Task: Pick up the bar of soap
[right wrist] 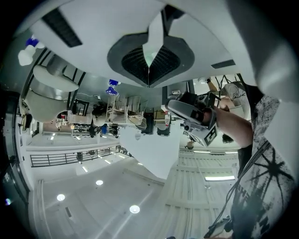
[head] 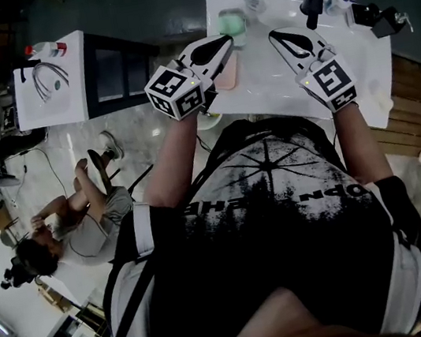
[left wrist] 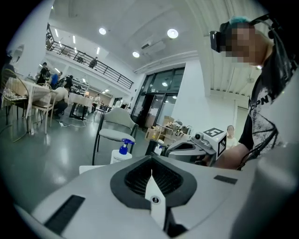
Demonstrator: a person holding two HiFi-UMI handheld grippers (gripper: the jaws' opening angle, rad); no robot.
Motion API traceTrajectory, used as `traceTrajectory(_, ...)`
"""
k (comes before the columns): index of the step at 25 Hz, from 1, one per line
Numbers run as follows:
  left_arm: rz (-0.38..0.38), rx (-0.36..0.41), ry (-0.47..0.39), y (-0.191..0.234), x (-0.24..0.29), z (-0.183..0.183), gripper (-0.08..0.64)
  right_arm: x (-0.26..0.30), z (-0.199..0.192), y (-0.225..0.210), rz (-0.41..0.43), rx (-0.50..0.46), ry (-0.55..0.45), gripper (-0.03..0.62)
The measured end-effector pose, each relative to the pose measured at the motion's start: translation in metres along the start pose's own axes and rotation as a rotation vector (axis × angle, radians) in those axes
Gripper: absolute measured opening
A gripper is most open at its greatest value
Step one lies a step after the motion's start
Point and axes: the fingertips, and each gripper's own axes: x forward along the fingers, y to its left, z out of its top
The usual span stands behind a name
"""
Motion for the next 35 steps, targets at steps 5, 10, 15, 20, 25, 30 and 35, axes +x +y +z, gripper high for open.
traceTrajectory(5, -0.003, -0.044, 0.059, 0.031, -0.003, -0.014, 0.012, 0.033, -0.008, -0.001, 0.026, -0.013, 0.036, 0.017)
traceTrajectory(10, -0.011, -0.094, 0.133, 0.065, 0.001, -0.032, 0.014, 0.067, -0.019, -0.002, 0.068, -0.013, 0.087, 0.018)
traceTrajectory(15, -0.03, -0.179, 0.198, 0.094, 0.01, -0.054, 0.048, 0.099, -0.036, -0.006, 0.105, -0.024, 0.162, 0.101)
traceTrajectory(20, -0.061, -0.265, 0.245, 0.111, 0.024, -0.074, 0.1, 0.124, -0.057, -0.009, 0.153, -0.047, 0.247, 0.158)
traceTrajectory(25, -0.07, -0.333, 0.297, 0.13, 0.039, -0.095, 0.14, 0.151, -0.082, -0.007, 0.23, -0.048, 0.34, 0.236)
traceTrajectory(30, -0.116, -0.398, 0.344, 0.134, 0.053, -0.108, 0.204, 0.171, -0.1, -0.006, 0.268, -0.09, 0.398, 0.267)
traceTrajectory(35, -0.128, -0.427, 0.387, 0.137, 0.058, -0.117, 0.21, 0.187, -0.111, -0.005, 0.295, -0.133, 0.448, 0.268)
